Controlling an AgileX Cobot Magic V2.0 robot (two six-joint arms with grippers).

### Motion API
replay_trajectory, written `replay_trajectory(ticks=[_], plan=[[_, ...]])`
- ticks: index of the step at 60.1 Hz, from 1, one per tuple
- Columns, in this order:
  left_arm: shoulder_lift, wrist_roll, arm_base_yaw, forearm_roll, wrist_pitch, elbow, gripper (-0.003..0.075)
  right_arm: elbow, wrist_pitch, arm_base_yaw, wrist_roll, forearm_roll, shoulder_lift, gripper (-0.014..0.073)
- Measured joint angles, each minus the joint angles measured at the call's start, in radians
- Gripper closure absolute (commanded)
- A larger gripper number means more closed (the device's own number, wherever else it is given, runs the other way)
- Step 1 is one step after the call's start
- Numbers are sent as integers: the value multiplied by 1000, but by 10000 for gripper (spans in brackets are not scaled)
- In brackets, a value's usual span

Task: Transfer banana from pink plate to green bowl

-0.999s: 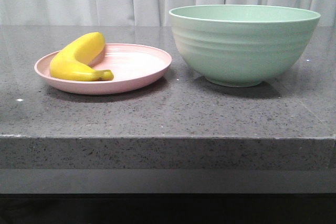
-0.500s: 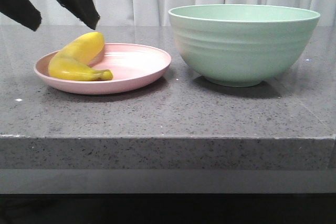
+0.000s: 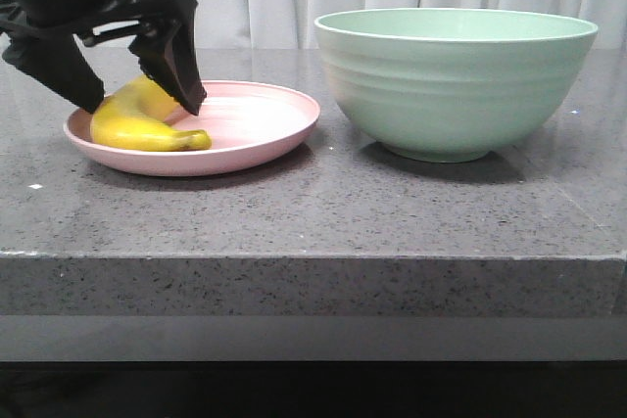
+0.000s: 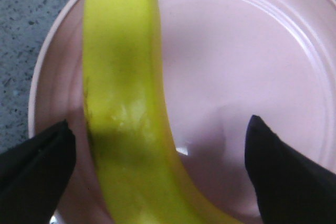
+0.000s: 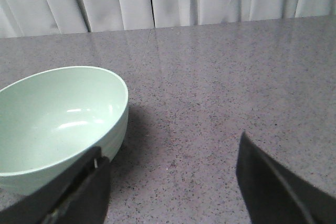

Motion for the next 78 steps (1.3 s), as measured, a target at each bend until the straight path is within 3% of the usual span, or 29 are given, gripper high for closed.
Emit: replay_trajectory(ticks=[20, 38, 59, 78], plan=[[21, 0, 0, 0, -31, 0, 96, 0, 0, 0, 0, 0, 0, 66], [34, 0, 0, 0, -36, 0, 234, 0, 0, 0, 0, 0, 0, 66], [34, -2, 0, 0, -40, 0, 461, 0, 0, 0, 0, 0, 0, 66], [34, -2, 0, 0, -84, 0, 481, 0, 0, 0, 0, -1, 0, 66]])
